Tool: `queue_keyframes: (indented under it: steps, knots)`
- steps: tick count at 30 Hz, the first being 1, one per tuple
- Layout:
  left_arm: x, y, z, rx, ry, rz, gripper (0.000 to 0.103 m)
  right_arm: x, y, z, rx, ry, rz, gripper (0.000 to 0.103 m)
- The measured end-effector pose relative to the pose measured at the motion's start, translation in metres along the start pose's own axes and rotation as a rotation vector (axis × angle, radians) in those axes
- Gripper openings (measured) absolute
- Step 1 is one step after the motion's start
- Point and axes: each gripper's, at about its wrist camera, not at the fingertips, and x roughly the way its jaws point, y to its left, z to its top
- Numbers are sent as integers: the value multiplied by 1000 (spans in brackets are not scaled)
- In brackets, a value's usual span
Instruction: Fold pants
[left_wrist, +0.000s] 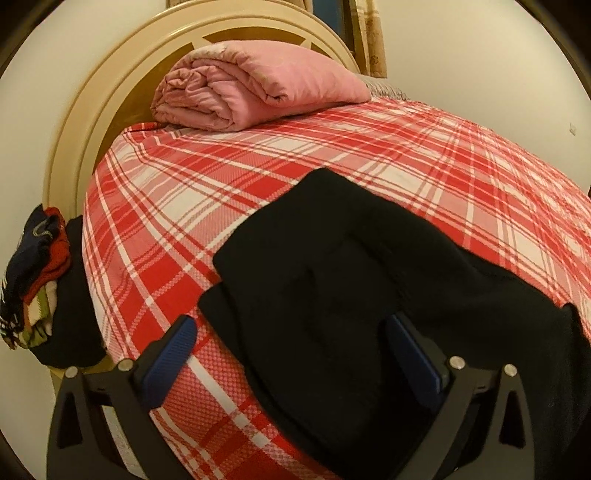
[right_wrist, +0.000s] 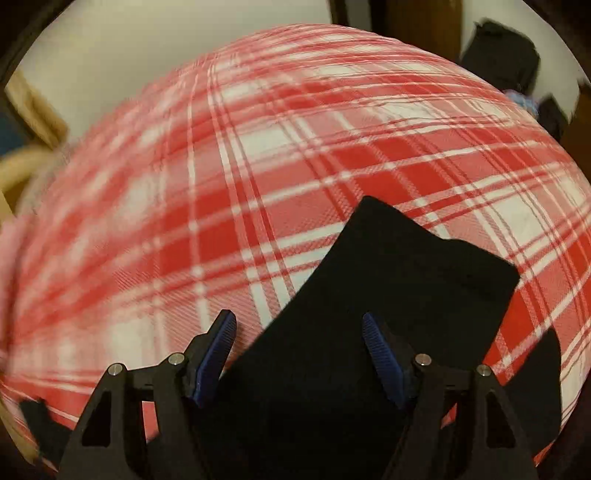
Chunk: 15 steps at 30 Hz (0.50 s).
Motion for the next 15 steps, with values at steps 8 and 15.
queue_keyframes:
  steps: [8, 15]
  knots:
    - [1, 1, 3, 4, 15, 0, 103, -22, -37, -4, 82, -8, 115, 6]
    - [2, 1, 3, -14, 28, -8, 103, -112, -95, -68, 216, -219, 341, 6]
